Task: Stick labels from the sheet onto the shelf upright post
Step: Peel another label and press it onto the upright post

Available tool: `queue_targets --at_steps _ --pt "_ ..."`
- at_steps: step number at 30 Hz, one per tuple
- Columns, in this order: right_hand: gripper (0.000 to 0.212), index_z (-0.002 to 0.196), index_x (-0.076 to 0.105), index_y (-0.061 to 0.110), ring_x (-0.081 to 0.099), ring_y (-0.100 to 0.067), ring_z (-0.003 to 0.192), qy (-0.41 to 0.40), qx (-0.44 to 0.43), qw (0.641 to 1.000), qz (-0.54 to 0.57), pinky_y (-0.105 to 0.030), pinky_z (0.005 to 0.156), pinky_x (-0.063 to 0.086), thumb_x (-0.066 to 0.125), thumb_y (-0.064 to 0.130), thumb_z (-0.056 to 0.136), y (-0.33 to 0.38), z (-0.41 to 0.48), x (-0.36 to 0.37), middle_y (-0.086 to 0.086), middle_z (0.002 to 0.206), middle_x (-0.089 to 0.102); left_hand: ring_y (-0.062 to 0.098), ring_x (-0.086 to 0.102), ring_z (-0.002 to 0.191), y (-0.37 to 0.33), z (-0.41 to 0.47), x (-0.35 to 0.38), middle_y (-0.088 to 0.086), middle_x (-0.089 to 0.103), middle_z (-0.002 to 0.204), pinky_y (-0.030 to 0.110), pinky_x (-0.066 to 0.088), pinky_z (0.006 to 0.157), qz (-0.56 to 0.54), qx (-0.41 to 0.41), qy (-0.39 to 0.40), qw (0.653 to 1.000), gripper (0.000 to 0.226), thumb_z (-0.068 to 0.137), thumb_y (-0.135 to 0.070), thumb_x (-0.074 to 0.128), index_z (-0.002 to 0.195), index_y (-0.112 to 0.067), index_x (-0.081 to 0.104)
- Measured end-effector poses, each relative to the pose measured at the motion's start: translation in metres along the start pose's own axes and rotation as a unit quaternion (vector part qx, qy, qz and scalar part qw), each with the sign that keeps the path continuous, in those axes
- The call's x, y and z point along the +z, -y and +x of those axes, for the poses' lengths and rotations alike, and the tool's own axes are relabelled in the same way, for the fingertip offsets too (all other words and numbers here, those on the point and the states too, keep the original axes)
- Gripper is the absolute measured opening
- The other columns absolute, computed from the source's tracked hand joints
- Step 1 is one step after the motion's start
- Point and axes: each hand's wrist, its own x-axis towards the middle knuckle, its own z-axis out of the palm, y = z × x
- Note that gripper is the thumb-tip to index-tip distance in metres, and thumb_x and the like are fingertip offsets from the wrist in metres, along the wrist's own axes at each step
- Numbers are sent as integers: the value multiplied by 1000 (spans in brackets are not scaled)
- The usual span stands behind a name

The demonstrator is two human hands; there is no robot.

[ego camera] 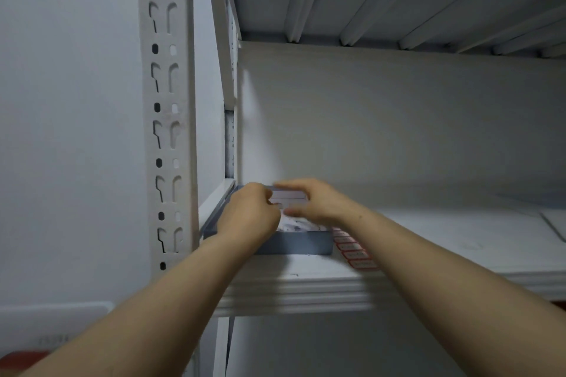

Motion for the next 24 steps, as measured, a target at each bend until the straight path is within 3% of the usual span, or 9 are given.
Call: queue_targets --at_steps 4,8,10,13,17,20,22,24 --pt "28 118 65 11 56 -18 113 -107 95 984 104 -25 96 39 60 12 90 -19 -18 -35 -8 122 63 23 56 117 -12 -8 10 0 63 126 40 46 100 -45 45 -18 998 47 87 -6 47 132 -19 54" --pt "19 104 69 3 62 -24 95 -129 209 968 53 -37 91 51 59 9 89 -51 -39 -58 -14 101 67 16 58 114 -33 -18 27 -3 65 122 30 45 100 -72 114 -5 991 43 88 -8 51 129 -20 58" --pt "21 104 67 -2 64 -28 90 -118 254 959 38 -38 83 54 56 5 88 -65 -49 -65 -17 95 66 12 62 106 -45 -26 37 -2 68 117 23 45 94 -79 146 35 985 40 87 -8 54 125 -18 61" --pt "23 107 62 -6 67 -34 91 -96 308 946 14 -41 80 56 52 1 88 -81 -62 -71 -26 101 66 10 63 104 -58 -36 52 -1 69 117 22 46 95 -73 179 137 971 36 85 -20 65 121 -17 65" --pt "27 117 50 -7 60 -28 67 -88 338 936 36 -37 61 55 46 -2 91 -91 -72 -75 -26 97 60 12 53 121 -64 -46 63 -4 57 134 22 38 99 35 191 225 955 65 74 -46 75 130 -18 57" --pt "29 120 47 -8 57 -28 62 -78 350 931 72 -40 60 55 49 0 92 -94 -78 -76 -23 89 56 21 58 110 -65 -48 68 6 64 121 34 46 96 93 201 252 942 52 74 -46 74 113 -13 64" --pt "30 121 47 -8 57 -27 61 -69 353 930 77 -39 61 55 50 1 92 -92 -80 -75 -24 92 57 24 59 103 -62 -49 71 10 66 111 38 49 91 106 215 243 940 26 76 -39 73 91 -21 60" --pt "31 122 46 -7 58 -26 63 -66 349 932 75 -38 62 55 51 2 92 -89 -81 -74 -24 98 58 26 60 101 -60 -47 73 12 68 107 38 50 88 91 218 230 944 19 78 -32 73 83 -19 60"
